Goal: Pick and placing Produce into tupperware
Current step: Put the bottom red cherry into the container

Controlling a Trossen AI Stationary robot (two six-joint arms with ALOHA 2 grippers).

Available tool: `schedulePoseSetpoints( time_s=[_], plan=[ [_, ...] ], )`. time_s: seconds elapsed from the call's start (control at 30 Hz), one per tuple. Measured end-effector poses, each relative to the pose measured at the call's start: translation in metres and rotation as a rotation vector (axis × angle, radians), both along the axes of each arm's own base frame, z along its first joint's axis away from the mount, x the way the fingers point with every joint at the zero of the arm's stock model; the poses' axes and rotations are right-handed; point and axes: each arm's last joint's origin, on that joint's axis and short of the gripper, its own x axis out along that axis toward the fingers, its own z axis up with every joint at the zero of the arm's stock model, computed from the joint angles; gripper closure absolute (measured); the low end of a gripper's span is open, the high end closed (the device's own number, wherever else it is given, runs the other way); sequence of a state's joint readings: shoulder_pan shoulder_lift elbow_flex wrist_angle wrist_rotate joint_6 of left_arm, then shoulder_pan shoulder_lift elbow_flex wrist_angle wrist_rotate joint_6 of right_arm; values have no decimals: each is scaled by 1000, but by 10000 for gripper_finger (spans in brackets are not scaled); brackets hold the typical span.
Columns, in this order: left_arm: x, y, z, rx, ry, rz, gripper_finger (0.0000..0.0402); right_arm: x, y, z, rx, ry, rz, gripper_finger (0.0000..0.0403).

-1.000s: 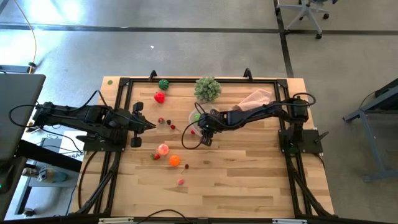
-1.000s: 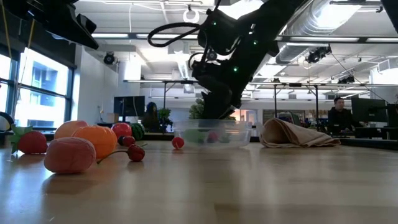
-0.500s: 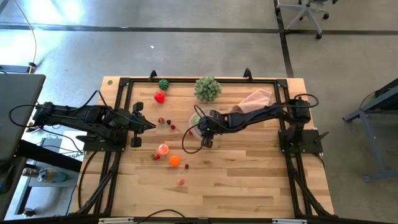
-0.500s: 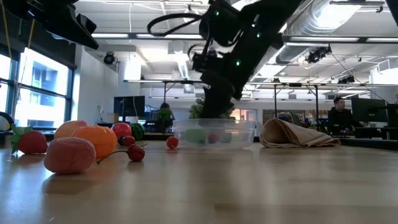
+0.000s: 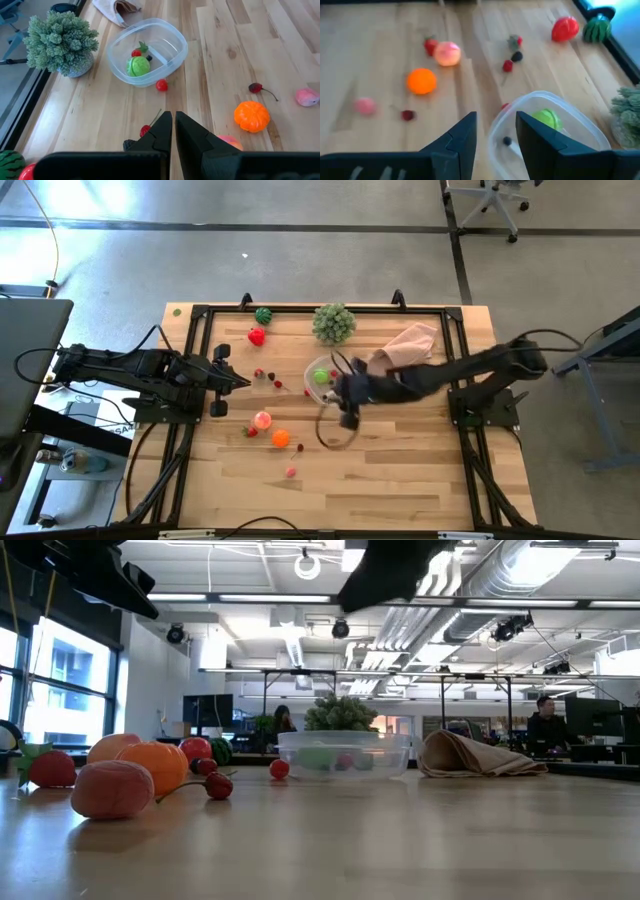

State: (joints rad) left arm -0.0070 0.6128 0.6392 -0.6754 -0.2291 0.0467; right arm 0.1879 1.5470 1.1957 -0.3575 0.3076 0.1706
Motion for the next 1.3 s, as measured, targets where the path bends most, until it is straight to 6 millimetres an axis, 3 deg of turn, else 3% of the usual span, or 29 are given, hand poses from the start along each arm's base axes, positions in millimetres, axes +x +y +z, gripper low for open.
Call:
schedulePoseSetpoints(
  time_s=[0.13, 0.27, 0.47, 0.63, 0.77, 0.93, 1.07, 1.3],
  plan=[
    [0, 0, 0, 0, 0, 0, 387, -22, 43, 10, -36, -22, 16, 273],
    [0, 0, 0, 0, 0, 0, 387, -44, 86, 0, -43, 28, 2, 273],
    [0, 0, 0, 0, 0, 0, 387, -63, 142, -44, -87, 86, -54, 273],
    [0, 0, 0, 0, 0, -1, 387, -57, 173, -88, -125, 80, -61, 273],
    [0, 0, 0, 0, 0, 0, 387, -36, 178, -117, -118, 46, -61, 273],
    [0, 0, 0, 0, 1, 0, 387, -1, 176, -137, -101, -41, 24, 273],
    [0, 0, 0, 0, 0, 0, 387, 26, 159, -139, -67, -88, 109, 273],
    [0, 0, 0, 0, 0, 0, 387, 54, 121, -140, -51, -92, 202, 273]
  ],
)
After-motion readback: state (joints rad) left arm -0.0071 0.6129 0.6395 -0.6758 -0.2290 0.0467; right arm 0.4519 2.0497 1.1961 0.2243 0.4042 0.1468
